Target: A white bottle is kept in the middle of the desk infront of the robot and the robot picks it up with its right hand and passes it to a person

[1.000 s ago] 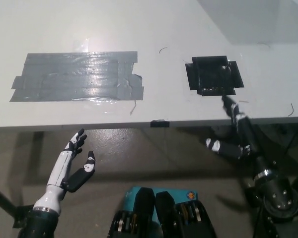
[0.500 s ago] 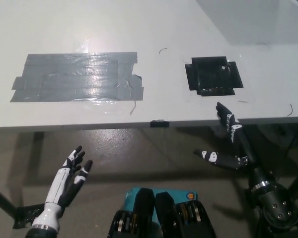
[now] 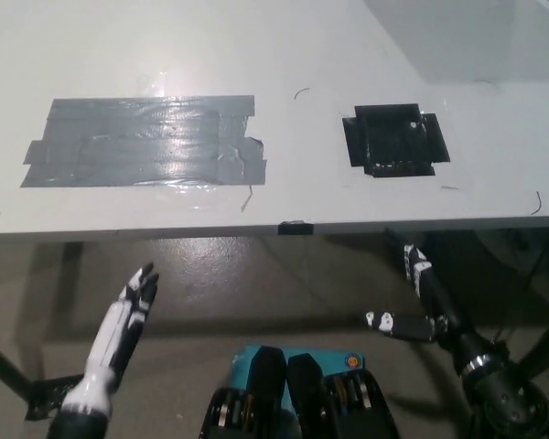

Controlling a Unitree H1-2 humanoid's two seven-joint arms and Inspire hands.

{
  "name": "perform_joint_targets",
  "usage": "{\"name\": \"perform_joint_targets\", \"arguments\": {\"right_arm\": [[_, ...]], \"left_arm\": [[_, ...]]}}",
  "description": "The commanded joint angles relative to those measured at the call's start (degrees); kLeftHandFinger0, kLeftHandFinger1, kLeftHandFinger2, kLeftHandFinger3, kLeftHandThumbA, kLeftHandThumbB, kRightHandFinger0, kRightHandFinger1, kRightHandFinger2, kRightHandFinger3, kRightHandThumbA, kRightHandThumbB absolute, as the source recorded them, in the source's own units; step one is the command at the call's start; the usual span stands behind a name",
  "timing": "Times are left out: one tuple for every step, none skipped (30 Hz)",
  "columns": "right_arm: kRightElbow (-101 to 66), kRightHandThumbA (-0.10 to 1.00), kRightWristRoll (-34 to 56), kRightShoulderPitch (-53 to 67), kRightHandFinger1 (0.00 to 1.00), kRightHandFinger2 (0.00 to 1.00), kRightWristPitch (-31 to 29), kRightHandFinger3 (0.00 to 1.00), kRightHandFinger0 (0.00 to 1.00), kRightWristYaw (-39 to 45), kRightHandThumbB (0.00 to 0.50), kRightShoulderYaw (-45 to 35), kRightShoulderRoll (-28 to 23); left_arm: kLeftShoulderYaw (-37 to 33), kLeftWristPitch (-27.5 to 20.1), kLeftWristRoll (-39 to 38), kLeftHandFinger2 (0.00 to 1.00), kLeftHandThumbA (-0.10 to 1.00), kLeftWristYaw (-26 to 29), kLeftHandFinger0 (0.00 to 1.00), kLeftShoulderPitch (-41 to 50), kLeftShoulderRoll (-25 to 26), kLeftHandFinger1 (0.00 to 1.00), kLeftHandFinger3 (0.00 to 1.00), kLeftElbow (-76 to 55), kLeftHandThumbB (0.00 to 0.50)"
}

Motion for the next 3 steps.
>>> {"name": "perform_joint_targets", "arguments": {"right_arm": [[-1.9, 1.0, 2.2, -3.3, 1.0, 1.0, -2.0, 1.0, 1.0, 1.6, 0.25, -1.4, -1.1], [-2.2, 1.0, 2.5, -3.1, 1.0, 1.0, -2.1, 1.0, 1.0, 1.7, 0.251, -1.5, -1.1], [-2.2, 1.0, 2.5, -3.1, 1.0, 1.0, -2.1, 1.0, 1.0, 1.7, 0.251, -1.5, -1.1]], "left_arm": [[0.6, 0.3, -0.6, 1.0, 1.0, -0.5, 1.0, -5.2, 0.6, 1.0, 1.0, -0.6, 0.141], [0.6, 0.4, -0.6, 1.0, 1.0, -0.6, 1.0, -5.3, 0.6, 1.0, 1.0, -0.7, 0.14], [0.6, 0.4, -0.6, 1.0, 1.0, -0.6, 1.0, -5.3, 0.6, 1.0, 1.0, -0.7, 0.14]]}}
